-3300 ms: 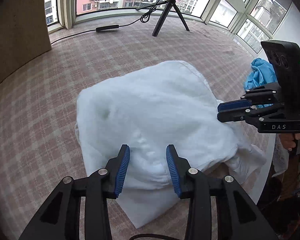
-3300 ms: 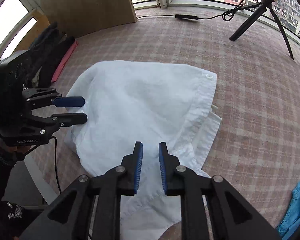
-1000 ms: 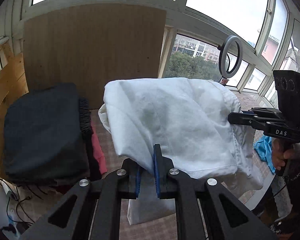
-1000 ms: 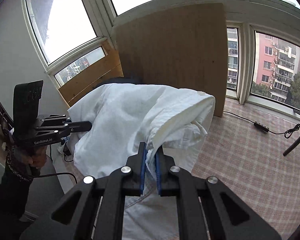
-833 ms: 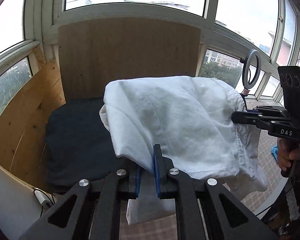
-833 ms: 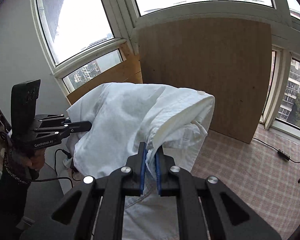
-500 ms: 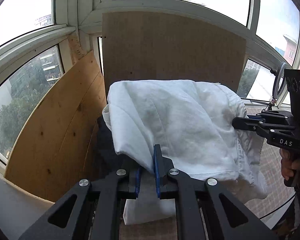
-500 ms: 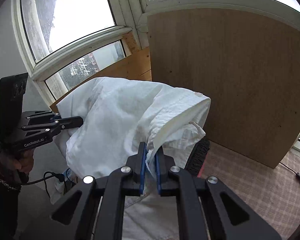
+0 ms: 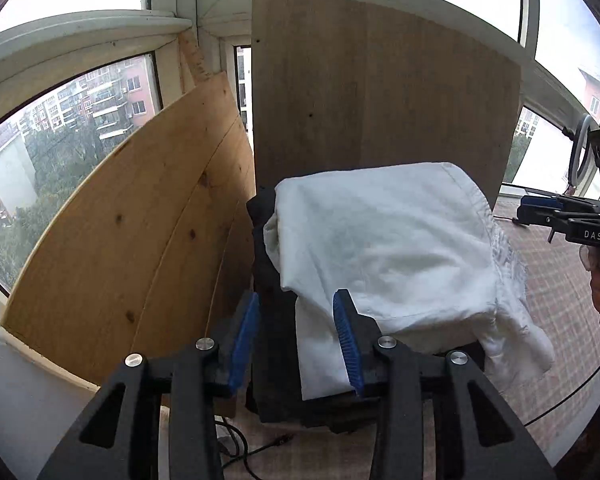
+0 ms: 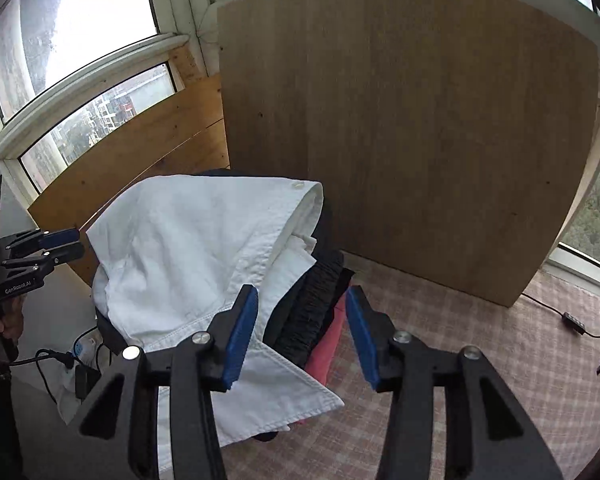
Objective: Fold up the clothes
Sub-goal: 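Lower the bundle onto the clothes stack and open both grippers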
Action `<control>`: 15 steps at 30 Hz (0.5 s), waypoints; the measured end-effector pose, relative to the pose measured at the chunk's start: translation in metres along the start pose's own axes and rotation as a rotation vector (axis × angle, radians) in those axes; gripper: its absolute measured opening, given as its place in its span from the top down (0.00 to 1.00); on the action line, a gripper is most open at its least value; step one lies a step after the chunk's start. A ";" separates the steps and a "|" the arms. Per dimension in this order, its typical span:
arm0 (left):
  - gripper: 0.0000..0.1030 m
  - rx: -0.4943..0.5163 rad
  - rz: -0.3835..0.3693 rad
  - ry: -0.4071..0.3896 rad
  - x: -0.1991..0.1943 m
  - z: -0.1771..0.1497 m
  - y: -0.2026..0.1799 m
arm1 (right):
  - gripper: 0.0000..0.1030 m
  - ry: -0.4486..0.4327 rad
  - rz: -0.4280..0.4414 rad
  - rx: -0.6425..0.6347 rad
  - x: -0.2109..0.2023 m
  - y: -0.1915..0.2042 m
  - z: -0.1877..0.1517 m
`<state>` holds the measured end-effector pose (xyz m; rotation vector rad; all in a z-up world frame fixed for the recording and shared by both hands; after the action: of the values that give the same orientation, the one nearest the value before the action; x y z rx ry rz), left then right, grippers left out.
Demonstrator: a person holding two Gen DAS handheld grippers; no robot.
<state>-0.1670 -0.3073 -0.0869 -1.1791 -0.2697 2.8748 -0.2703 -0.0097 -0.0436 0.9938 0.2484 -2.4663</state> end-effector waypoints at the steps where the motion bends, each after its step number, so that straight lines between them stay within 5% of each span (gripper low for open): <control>1: 0.64 -0.002 -0.026 -0.017 -0.003 0.009 -0.005 | 0.52 -0.025 0.013 -0.014 -0.002 0.005 0.009; 5: 0.64 0.067 -0.040 -0.026 0.029 0.039 -0.035 | 0.47 -0.086 0.043 -0.059 0.026 0.027 0.050; 11: 0.62 0.053 -0.025 0.120 0.128 0.042 -0.017 | 0.47 0.085 0.015 -0.133 0.135 0.050 0.059; 15: 0.64 0.061 -0.029 0.114 0.123 0.043 -0.012 | 0.47 0.118 0.012 -0.166 0.149 0.050 0.058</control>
<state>-0.2850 -0.2914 -0.1404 -1.3113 -0.1939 2.7569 -0.3754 -0.1258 -0.1045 1.0666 0.4769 -2.3351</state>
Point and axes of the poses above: each gripper's, at about its wrist camera, not at the fingertips, and x roughly the way its jaws point, y to its left, z to its top, the point moved 1 cm from there along x, roughly the way its jaws point, and after that the axes turned 9 degrees about -x, right-handed, at the moved point
